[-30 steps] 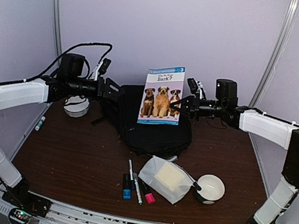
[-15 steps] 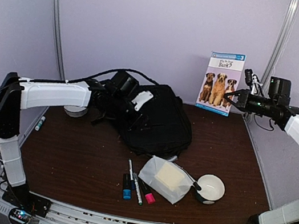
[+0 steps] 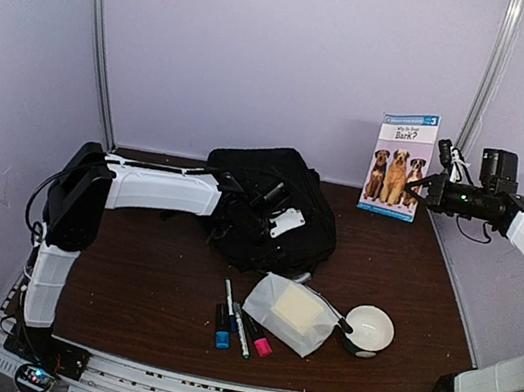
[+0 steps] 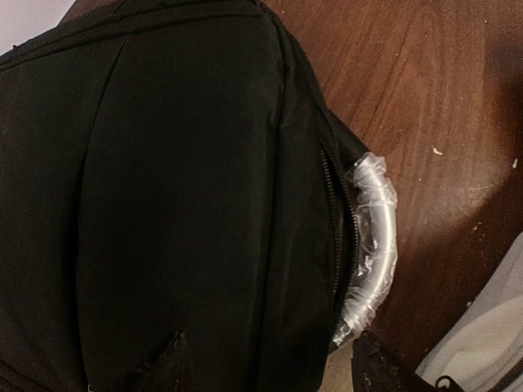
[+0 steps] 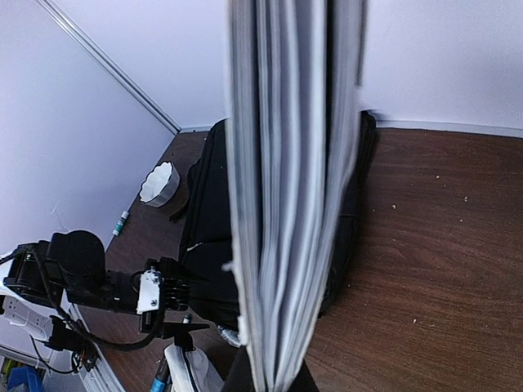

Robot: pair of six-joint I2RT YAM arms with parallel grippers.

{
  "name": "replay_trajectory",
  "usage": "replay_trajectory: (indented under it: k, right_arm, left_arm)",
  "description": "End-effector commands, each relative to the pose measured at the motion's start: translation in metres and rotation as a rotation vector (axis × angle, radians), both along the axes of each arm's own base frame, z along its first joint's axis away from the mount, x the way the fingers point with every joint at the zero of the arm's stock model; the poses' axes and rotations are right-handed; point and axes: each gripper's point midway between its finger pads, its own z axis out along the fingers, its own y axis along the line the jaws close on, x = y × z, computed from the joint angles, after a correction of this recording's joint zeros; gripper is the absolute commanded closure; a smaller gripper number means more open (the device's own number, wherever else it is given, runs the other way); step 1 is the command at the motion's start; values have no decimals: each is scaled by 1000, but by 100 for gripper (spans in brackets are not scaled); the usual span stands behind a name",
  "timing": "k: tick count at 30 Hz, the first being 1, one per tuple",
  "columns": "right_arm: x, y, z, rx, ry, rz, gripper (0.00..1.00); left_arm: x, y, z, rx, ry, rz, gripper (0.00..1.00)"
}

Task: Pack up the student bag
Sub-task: Open the largest pocket of the student bag.

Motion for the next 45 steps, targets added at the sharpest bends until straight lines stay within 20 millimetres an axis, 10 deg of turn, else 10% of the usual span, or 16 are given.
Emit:
replay_trajectory:
  k: [1,12,21,35,45]
  right_arm:
    - [-2,-1,18,-8,-83,2,100]
    - [-4,-1,9,-8,-78,1,100]
    - [-8,-3,10,-27,-91,-1,100]
    - [-38,16,9,58,89,133,100]
    - [-66,34,-8,212,280,231,100]
  left_arm:
    - [12,-2,-7,25,-23,-2,31]
    - [38,-4,-22,78,-90,81,51]
    - [58,0,23,41,-203,158,100]
    - [71,-1,167,-271,-384,263,100]
    - [93,16,194,-353,-376,303,100]
